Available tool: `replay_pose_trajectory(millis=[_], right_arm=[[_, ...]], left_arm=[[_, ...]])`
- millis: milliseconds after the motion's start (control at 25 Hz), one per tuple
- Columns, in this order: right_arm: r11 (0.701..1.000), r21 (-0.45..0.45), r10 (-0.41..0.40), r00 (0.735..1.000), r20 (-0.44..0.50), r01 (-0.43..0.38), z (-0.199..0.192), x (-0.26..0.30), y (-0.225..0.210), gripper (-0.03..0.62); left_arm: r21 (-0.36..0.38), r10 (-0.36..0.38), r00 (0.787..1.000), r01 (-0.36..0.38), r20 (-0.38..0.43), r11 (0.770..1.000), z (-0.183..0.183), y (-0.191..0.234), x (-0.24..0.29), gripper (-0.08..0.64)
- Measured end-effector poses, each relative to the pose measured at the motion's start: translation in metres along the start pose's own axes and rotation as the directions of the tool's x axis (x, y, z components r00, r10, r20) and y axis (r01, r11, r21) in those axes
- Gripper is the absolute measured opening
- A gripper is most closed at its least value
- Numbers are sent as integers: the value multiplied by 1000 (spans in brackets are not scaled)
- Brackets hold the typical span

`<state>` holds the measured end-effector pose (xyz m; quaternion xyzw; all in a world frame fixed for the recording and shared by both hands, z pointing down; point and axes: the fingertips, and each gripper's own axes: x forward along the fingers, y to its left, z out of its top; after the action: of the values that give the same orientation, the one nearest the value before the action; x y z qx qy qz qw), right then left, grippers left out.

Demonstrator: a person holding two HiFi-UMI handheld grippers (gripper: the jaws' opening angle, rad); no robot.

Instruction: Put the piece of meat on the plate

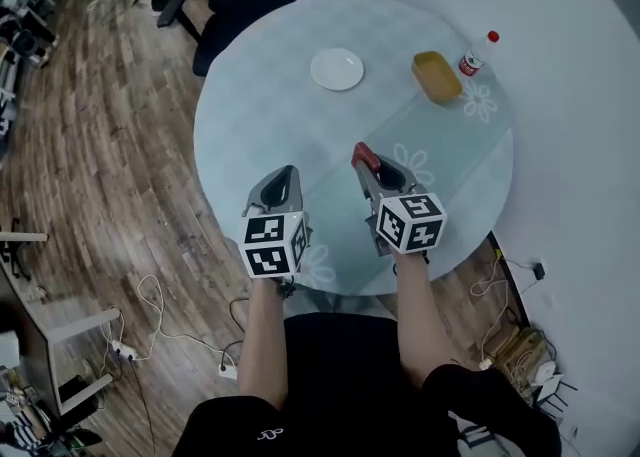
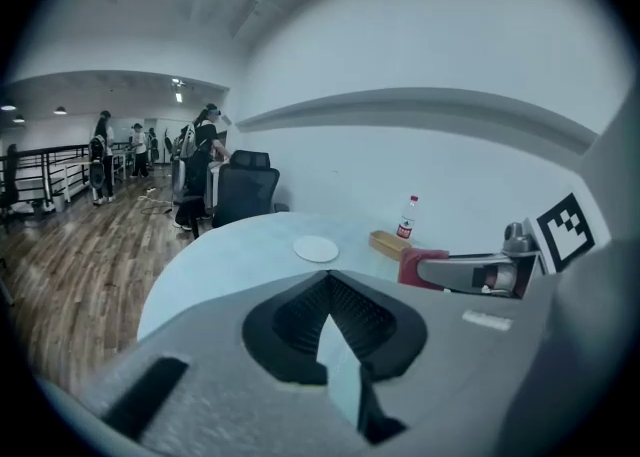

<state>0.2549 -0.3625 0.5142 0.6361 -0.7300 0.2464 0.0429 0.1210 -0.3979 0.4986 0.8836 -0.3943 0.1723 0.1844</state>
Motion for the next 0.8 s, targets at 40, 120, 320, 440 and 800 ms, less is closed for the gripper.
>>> replay_pose_trajectory(millis=[40, 120, 320, 440, 800], right_arm=[[1000, 18, -11, 1000, -10, 11, -5, 5, -5, 100], [998, 54, -30, 999, -25, 31, -13, 15, -15, 100], [991, 112, -69, 997, -32, 72, -12, 30, -41, 100], [991, 85, -100, 993, -56, 104, -6, 44, -55, 100], [986, 151, -45, 990, -132, 65, -3, 120, -76, 100]], left_arm=[[-3, -7, 1000, 7, -19, 1000, -5, 2, 9, -6], [-8, -19, 998, 19, -57, 1000, -14, 7, 27, -6], [-8, -58, 993, 57, -101, 998, -13, 9, 66, -6], [-11, -67, 993, 66, -101, 998, -3, 17, 84, -6], [-7, -24, 991, 23, -128, 1000, 9, 60, 114, -6]])
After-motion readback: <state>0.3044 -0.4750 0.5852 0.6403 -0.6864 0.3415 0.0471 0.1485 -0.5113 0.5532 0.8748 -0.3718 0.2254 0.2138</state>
